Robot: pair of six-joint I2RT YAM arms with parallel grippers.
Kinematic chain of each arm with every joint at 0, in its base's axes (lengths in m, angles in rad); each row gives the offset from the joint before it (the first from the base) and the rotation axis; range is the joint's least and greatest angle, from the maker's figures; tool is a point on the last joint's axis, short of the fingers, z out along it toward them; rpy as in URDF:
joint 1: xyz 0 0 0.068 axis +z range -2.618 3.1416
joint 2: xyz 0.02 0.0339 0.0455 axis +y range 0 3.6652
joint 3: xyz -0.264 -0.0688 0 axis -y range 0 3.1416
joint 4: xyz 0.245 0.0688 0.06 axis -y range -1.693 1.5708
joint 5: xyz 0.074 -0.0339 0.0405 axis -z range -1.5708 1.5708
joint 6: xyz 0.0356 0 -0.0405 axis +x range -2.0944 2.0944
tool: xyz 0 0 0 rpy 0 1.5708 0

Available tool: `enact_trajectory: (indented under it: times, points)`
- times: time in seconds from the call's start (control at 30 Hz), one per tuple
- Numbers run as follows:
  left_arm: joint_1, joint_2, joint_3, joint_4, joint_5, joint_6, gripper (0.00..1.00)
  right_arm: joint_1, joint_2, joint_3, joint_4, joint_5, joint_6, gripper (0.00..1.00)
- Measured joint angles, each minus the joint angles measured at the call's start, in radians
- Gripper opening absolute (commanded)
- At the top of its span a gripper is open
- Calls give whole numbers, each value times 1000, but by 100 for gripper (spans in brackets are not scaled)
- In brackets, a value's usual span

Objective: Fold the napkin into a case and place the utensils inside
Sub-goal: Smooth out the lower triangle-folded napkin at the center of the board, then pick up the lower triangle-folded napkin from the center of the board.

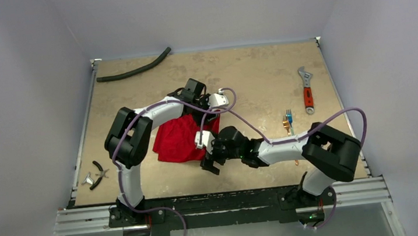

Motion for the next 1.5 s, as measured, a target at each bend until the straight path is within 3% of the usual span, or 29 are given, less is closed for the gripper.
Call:
enact_trajectory:
  times: [0.17, 0.3, 0.5, 0.67, 0.93, 1.2, 1.5]
  points:
    - [0, 0, 3, -10, 0, 0, 53, 53, -20, 0, -14, 56, -30, 99]
    - [0, 0, 7, -22, 0, 0, 53, 57, -141, 6, -90, 121, -89, 99]
    - [1, 6, 20, -41, 0, 0, 53, 47, -210, 76, -249, 217, -365, 99]
    - [3, 16, 37, -60, 4, 0, 53, 52, -144, 25, -275, 274, -547, 99]
    - [8, 21, 42, -66, 21, 0, 52, 102, -41, -51, -61, 397, -723, 99]
    - [8, 26, 50, -74, 23, 0, 52, 159, 33, -32, 36, 405, -832, 98]
    - [10, 38, 68, -92, 26, -5, 51, 215, 83, -21, 109, 400, -858, 87]
